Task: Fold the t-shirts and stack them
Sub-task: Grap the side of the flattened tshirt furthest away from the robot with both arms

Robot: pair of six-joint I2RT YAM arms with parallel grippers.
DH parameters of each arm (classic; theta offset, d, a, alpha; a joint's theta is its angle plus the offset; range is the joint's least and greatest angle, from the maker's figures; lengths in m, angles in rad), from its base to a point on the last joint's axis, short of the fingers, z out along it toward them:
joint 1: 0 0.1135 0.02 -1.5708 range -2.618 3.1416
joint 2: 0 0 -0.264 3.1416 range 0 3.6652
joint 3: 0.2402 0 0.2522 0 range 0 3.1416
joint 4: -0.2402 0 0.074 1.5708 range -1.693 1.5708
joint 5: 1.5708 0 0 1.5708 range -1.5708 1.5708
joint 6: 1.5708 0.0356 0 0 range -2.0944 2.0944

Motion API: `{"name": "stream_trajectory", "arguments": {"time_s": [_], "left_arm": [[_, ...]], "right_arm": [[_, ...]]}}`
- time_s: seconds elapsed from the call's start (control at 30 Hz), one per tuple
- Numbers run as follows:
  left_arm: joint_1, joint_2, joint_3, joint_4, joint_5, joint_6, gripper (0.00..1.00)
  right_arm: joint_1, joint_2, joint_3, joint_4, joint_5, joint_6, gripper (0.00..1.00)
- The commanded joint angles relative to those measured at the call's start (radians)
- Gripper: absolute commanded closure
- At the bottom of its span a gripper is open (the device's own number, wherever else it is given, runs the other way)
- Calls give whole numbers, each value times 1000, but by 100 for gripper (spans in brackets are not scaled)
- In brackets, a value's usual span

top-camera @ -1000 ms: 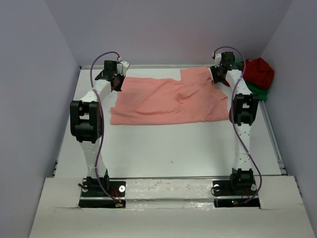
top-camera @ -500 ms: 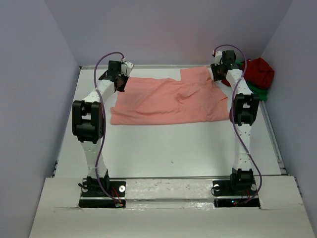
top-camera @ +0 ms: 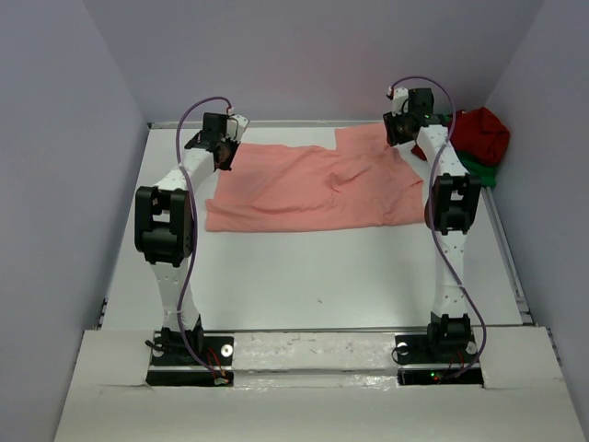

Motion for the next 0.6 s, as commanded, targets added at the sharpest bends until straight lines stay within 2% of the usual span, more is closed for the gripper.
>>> {"name": "stream_trajectory", "arguments": {"time_s": [0.0,0.23,0.57], "left_arm": [[-3,-25,7,-3,-19,13,78],[-5,-22,3,-4,-27,17,78],[-8,-22,1,-9,-33,21,78]], "right_arm": [[16,-6,50,21,-17,-1,55],[16,63,104,22,25,-29,54],[16,89,81,24,55,-32,54]]}}
